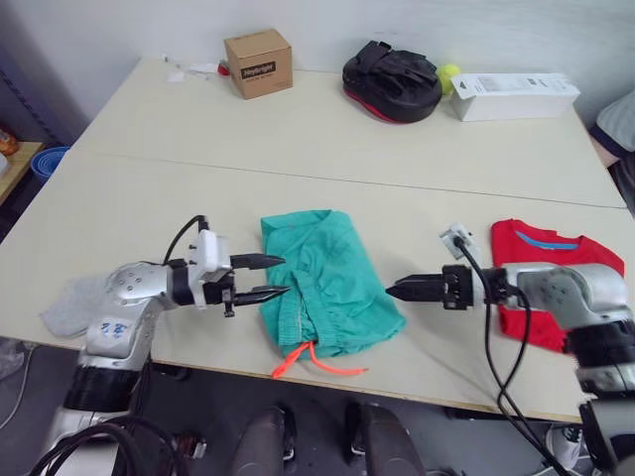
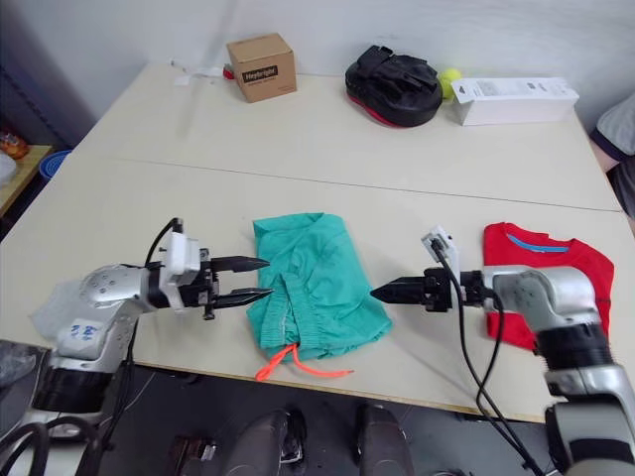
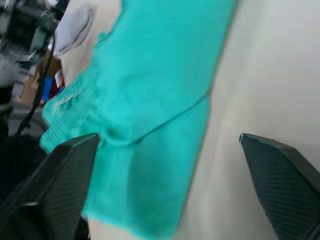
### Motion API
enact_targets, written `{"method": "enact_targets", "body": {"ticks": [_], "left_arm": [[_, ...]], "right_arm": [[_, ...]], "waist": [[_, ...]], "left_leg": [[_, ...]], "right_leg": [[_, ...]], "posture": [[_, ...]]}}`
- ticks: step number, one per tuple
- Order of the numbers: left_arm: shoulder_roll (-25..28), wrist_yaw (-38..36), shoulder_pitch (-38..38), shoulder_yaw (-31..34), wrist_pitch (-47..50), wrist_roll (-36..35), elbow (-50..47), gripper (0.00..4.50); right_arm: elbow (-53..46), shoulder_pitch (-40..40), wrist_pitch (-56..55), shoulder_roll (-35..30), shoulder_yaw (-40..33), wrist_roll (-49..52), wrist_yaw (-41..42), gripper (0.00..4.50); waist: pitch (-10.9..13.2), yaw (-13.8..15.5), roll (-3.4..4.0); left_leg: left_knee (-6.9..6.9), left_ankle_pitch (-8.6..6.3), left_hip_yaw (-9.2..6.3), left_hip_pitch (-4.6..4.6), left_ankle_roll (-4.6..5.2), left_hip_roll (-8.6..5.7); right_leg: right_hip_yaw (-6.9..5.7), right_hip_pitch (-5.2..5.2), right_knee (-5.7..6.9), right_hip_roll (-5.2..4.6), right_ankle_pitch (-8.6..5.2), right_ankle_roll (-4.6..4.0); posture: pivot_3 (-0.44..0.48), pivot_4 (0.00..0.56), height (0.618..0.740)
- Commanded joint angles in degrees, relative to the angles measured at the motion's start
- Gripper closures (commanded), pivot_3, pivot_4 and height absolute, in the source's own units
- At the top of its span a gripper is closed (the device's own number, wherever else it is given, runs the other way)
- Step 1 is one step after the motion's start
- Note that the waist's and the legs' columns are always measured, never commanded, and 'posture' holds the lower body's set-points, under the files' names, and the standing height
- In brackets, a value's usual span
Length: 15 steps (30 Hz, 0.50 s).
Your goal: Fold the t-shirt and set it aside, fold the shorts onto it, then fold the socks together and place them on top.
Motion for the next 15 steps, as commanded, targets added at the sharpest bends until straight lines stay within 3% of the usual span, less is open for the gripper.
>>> {"method": "enact_targets", "body": {"ticks": [1,4,9,13,15], "left_arm": [[2.19,-0.23,4.23,2.54,1.61,-2.31,-5.61,0.99],[2.74,0.33,6.97,4.03,2.35,-3.59,-8.00,0.03],[2.88,0.59,10.49,6.56,0.81,-4.15,-9.88,0.03],[2.64,1.88,12.17,7.81,-0.22,-3.17,-9.79,0.03],[2.68,2.21,12.63,7.87,-0.41,-3.08,-9.92,0.00]], "right_arm": [[5.56,-5.22,0.24,3.17,4.38,-4.10,3.47,0.00],[8.72,-8.95,1.75,6.94,6.10,-5.38,5.19,0.00],[10.58,-11.61,1.85,11.70,10.71,-9.49,7.14,0.00],[13.23,-12.94,1.40,16.51,9.29,-11.87,3.83,0.00],[14.43,-13.26,0.37,17.57,8.41,-13.46,2.29,0.58]], "waist": [[0.01,-0.25,0.02],[0.01,-0.19,0.02],[0.00,-0.10,0.04],[0.00,-0.76,0.03],[-0.01,-1.00,0.02]], "left_leg": [[-0.02,0.01,0.04,0.01,0.02,0.00],[-0.07,0.03,0.04,0.00,0.01,0.00],[-0.18,-0.06,0.05,0.01,-0.28,0.00],[-0.29,-0.03,0.08,0.05,-0.36,0.00],[-0.35,0.02,0.09,0.09,-0.41,0.00]], "right_leg": [[0.01,-0.01,0.02,0.00,0.00,0.00],[0.01,-0.05,0.04,0.01,0.00,0.00],[0.02,-0.10,0.06,0.00,0.01,-0.01],[0.02,-0.12,0.05,0.01,0.01,-0.02],[0.00,-0.12,0.08,0.01,0.02,-0.03]], "posture": [[0.000,0.150,0.740],[0.000,0.150,0.740],[0.000,0.150,0.740],[0.000,0.150,0.740],[0.000,0.150,0.740]]}}
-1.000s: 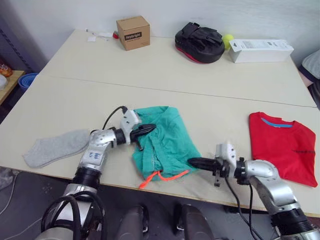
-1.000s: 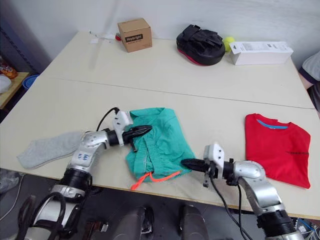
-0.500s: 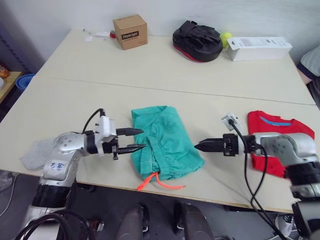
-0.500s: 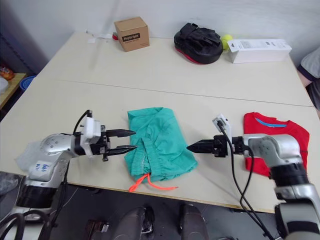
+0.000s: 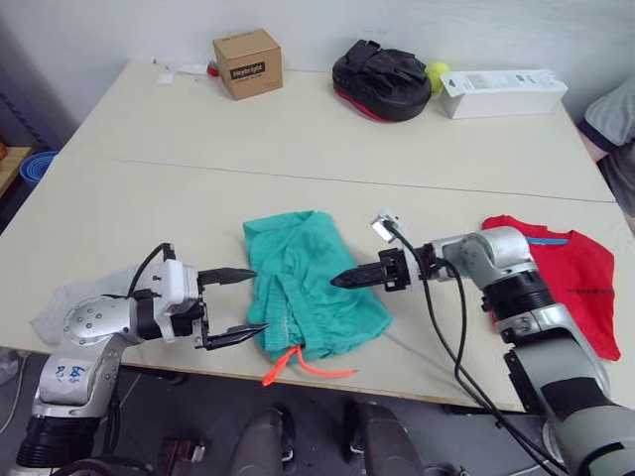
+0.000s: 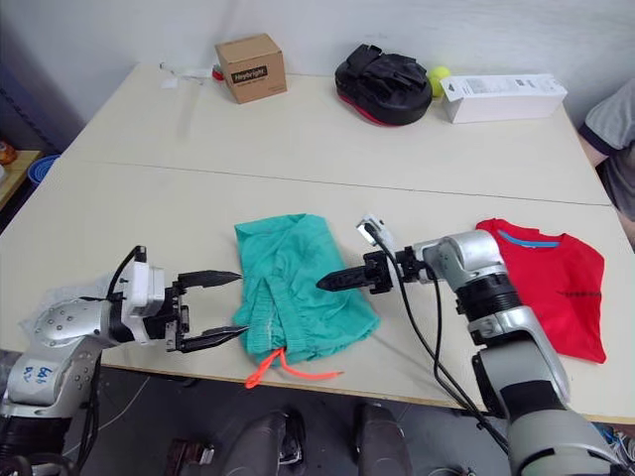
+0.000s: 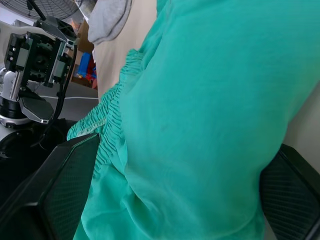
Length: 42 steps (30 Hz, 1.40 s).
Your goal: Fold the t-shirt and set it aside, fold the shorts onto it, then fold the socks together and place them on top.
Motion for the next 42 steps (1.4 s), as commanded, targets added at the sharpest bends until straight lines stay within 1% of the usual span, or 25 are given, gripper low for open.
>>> {"method": "enact_targets", "body": {"ticks": [1,6,9,10,11,14,15,17,19,22,24,27,29,32,34,35,38,42], "left_arm": [[0.26,0.92,0.79,1.21,-1.15,-0.19,-1.92,0.00],[-0.03,1.85,0.65,1.19,-1.75,-0.09,-0.92,0.00],[-0.28,2.19,-0.40,0.59,-1.92,0.00,-0.10,0.00],[-0.50,2.35,-0.73,0.46,-1.87,-0.14,-0.03,0.00],[-0.82,2.63,-1.00,0.32,-1.74,-0.33,-0.13,0.00],[-2.07,3.37,-2.00,-0.46,-1.36,-0.62,0.02,0.00],[-2.90,3.55,-2.35,-0.99,-1.16,-0.83,0.14,0.00],[-4.00,3.05,-2.64,-2.53,-1.50,-0.20,0.88,0.00],[-4.76,2.59,-3.35,-3.66,-1.98,0.53,2.09,0.00],[-5.93,2.34,-5.46,-4.83,-2.52,0.86,4.30,0.00],[-6.27,1.96,-6.22,-5.28,-2.89,1.00,5.15,0.00],[-6.61,0.71,-7.60,-6.06,-3.52,1.28,6.84,0.00],[-6.94,0.18,-8.66,-6.50,-3.99,1.53,8.17,0.00],[-7.14,-0.61,-9.75,-7.06,-4.42,1.64,9.48,0.00],[-7.18,-0.84,-10.27,-7.34,-4.51,1.72,10.04,0.00],[-7.17,-0.90,-10.47,-7.44,-4.55,1.73,10.26,0.00],[-6.89,-1.05,-10.68,-7.55,-4.62,1.74,10.62,0.00],[-6.51,-1.25,-10.73,-7.43,-4.49,1.95,10.72,0.00]], "right_arm": [[2.19,0.48,-0.65,1.76,-0.04,-2.97,-2.93,0.90],[-3.32,2.20,0.97,-0.72,-2.88,-1.82,-2.65,2.69],[-8.21,3.19,3.00,-3.20,-6.78,0.11,-3.48,3.71],[-9.74,3.49,3.73,-3.99,-8.65,0.95,-4.03,4.19],[-11.25,3.82,4.41,-4.89,-10.71,1.86,-4.51,4.43],[-16.01,5.06,8.30,-9.02,-18.95,5.21,-6.82,4.48],[-17.84,5.99,10.75,-11.46,-22.05,6.39,-7.49,4.48],[-22.32,9.19,14.17,-16.96,-26.03,8.20,-7.59,4.48],[-24.63,11.45,16.27,-19.97,-29.47,9.08,-9.15,4.48],[-25.42,14.29,17.61,-24.15,-34.10,9.42,-10.65,4.48],[-25.71,15.63,17.65,-26.13,-35.54,9.73,-10.88,4.48],[-24.26,17.88,15.25,-30.80,-37.81,8.80,-10.18,4.48],[-22.15,19.14,11.78,-33.82,-38.47,7.67,-8.96,4.48],[-16.02,19.73,6.23,-37.90,-38.05,5.07,-7.54,4.48],[-11.81,20.35,3.29,-41.12,-36.57,3.55,-5.07,4.48],[-9.85,20.51,2.01,-42.58,-35.82,2.87,-3.84,4.48],[-4.95,20.17,-0.46,-45.87,-33.74,0.75,-1.16,4.48],[4.02,17.75,-3.58,-49.45,-30.31,-3.09,1.53,4.48]], "waist": [[0.00,-0.18,0.00],[0.00,-0.14,0.01],[0.02,0.31,0.04],[0.02,0.43,0.04],[0.03,0.64,0.05],[0.08,1.33,0.13],[0.09,1.39,0.14],[0.09,1.86,0.15],[0.09,2.15,0.15],[0.09,2.07,0.15],[0.10,1.93,0.17],[0.15,1.94,0.25],[0.18,2.14,0.31],[0.19,2.42,0.31],[0.19,2.48,0.32],[0.19,2.48,0.33],[0.20,2.48,0.34],[0.21,2.46,0.35]], "left_leg": [[-0.03,0.02,0.00,0.00,-0.01,0.00],[-0.06,0.04,0.01,-0.03,-0.02,-0.01],[-0.10,0.03,0.01,-0.08,-0.01,-0.02],[-0.10,0.02,0.01,-0.12,0.00,-0.02],[-0.10,0.01,0.01,-0.13,0.00,-0.03],[-0.10,-0.01,0.02,-0.17,0.01,-0.04],[-0.10,-0.01,0.02,-0.19,0.01,-0.08],[-0.11,-0.02,0.02,-0.21,0.04,-0.10],[-0.15,-0.07,0.02,-0.21,0.09,-0.10],[-0.16,-0.10,0.10,-0.21,0.13,-0.08],[-0.14,-0.08,0.11,-0.20,0.14,-0.08],[-0.12,-0.05,0.15,-0.17,0.18,-0.08],[-0.12,-0.04,0.15,-0.15,0.21,-0.08],[-0.06,-0.03,0.17,-0.16,0.21,-0.08],[-0.06,-0.02,0.20,-0.16,0.22,-0.08],[-0.06,0.09,0.23,-0.16,0.42,-0.08],[-0.08,0.13,0.23,-0.16,0.48,-0.08],[-0.05,0.13,0.23,-0.16,0.48,-0.07]], "right_leg": [[0.00,-0.02,0.02,0.00,0.00,-0.01],[0.01,-0.06,0.01,0.00,0.01,-0.02],[0.00,-0.08,-0.03,0.00,0.01,-0.02],[-0.01,-0.10,-0.04,-0.01,0.01,-0.02],[0.00,-0.11,-0.04,-0.01,0.01,-0.02],[-0.02,-0.13,-0.13,-0.03,0.01,-0.01],[-0.03,-0.16,-0.13,-0.08,0.01,-0.01],[-0.06,-0.16,-0.16,-0.10,0.01,-0.01],[-0.09,-0.15,-0.23,-0.11,0.01,-0.01],[-0.10,-0.15,-0.31,-0.09,0.01,-0.01],[-0.10,-0.15,-0.26,-0.08,0.01,-0.01],[-0.08,-0.15,-0.17,-0.09,0.01,-0.01],[-0.09,-0.15,-0.16,-0.08,0.01,-0.01],[-0.09,-0.15,-0.15,-0.07,0.01,0.00],[-0.06,-0.13,-0.16,-0.07,0.02,0.01],[-0.06,-0.13,-0.17,-0.07,0.02,0.01],[-0.07,-0.14,-0.19,-0.05,0.02,0.01],[-0.06,-0.13,-0.19,-0.05,0.02,0.01]], "posture": [[0.000,0.150,0.740],[0.000,0.150,0.740],[0.000,0.150,0.740],[0.000,0.150,0.740],[0.000,0.150,0.740],[0.000,0.150,0.740],[0.000,0.150,0.740],[0.000,0.150,0.740],[0.000,0.150,0.740],[0.000,0.150,0.740],[0.000,0.150,0.740],[0.000,0.150,0.740],[0.000,0.150,0.740],[0.000,0.150,0.740],[0.000,0.150,0.740],[0.000,0.150,0.740],[0.000,0.150,0.740],[0.000,0.150,0.740]]}}
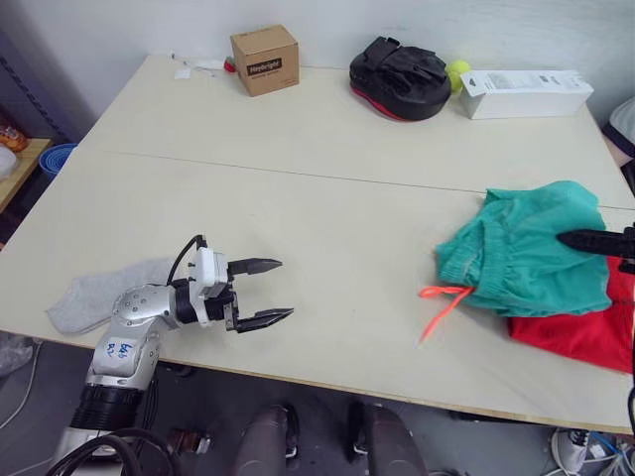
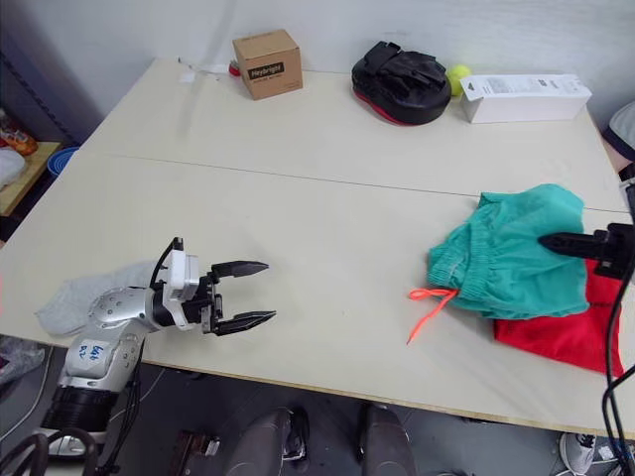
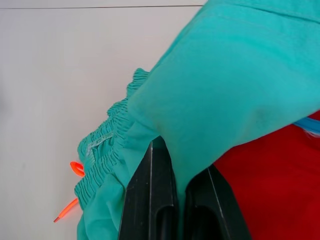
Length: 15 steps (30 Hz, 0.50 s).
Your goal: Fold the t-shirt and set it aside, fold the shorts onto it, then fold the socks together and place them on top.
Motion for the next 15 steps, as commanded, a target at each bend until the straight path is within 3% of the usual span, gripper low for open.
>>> {"method": "enact_targets", "body": {"ticks": [1,15], "left_arm": [[0.63,-0.42,-0.55,0.38,-0.67,0.24,-0.68,0.00],[1.69,-0.62,0.11,0.96,-0.24,0.23,-1.22,0.00]], "right_arm": [[6.75,-2.26,-4.49,-4.04,1.79,-3.59,3.22,4.48],[25.92,-7.09,-17.35,-4.54,12.80,-18.78,6.17,4.48]], "waist": [[0.01,-0.03,0.03],[0.00,0.10,0.24]], "left_leg": [[0.01,0.00,0.00,0.00,-0.01,0.00],[0.05,-0.09,0.03,0.01,-0.31,0.00]], "right_leg": [[0.00,0.00,0.00,0.00,0.00,0.00],[-0.01,-0.01,0.03,0.03,0.00,0.00]], "posture": [[0.000,0.150,0.740],[0.000,0.150,0.740]]}}
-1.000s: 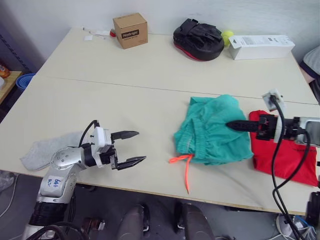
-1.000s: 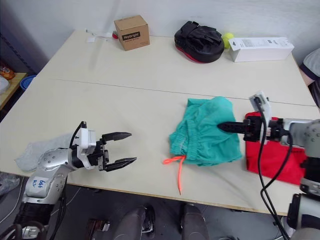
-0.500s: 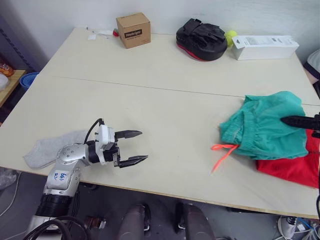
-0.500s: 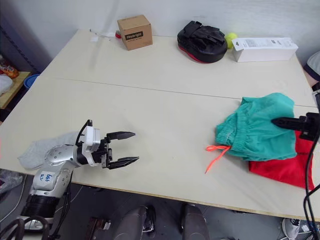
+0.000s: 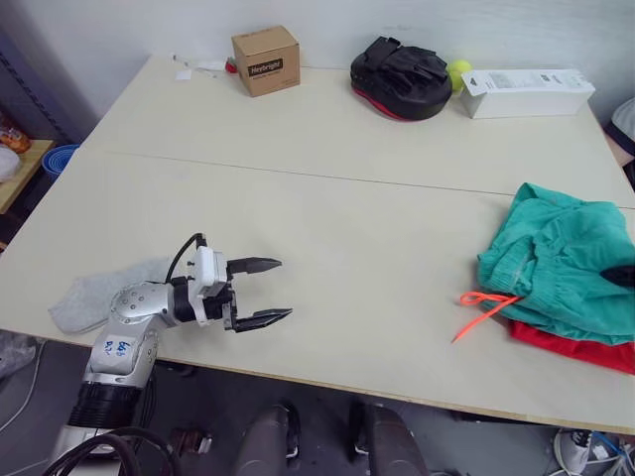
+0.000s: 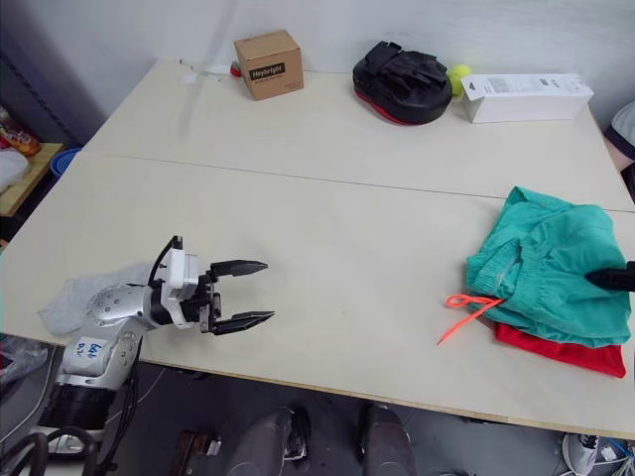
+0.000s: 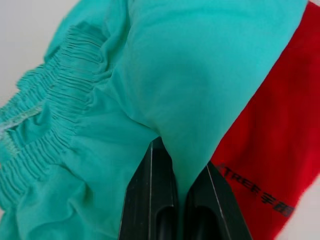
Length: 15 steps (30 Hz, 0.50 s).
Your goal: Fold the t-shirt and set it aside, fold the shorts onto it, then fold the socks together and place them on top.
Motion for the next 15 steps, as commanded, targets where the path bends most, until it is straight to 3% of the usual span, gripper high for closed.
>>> {"method": "enact_targets", "body": {"ticks": [1,15], "left_arm": [[0.95,-0.12,0.31,0.87,-0.19,-0.07,-1.28,0.00],[1.43,-0.75,0.18,0.30,-0.62,0.36,-0.51,0.00]], "right_arm": [[1.84,-0.21,-3.38,-1.64,0.45,-3.15,0.24,4.48],[7.67,-0.06,-14.86,-3.60,1.59,-10.23,4.98,4.48]], "waist": [[0.00,-0.01,0.00],[-0.02,0.01,0.08]], "left_leg": [[0.01,0.00,0.00,0.00,0.00,0.00],[0.06,0.09,0.03,0.02,0.10,0.02]], "right_leg": [[0.00,0.00,0.00,0.00,0.00,0.00],[0.03,0.01,0.06,0.07,0.00,0.00]], "posture": [[0.000,0.150,0.740],[0.000,0.150,0.740]]}}
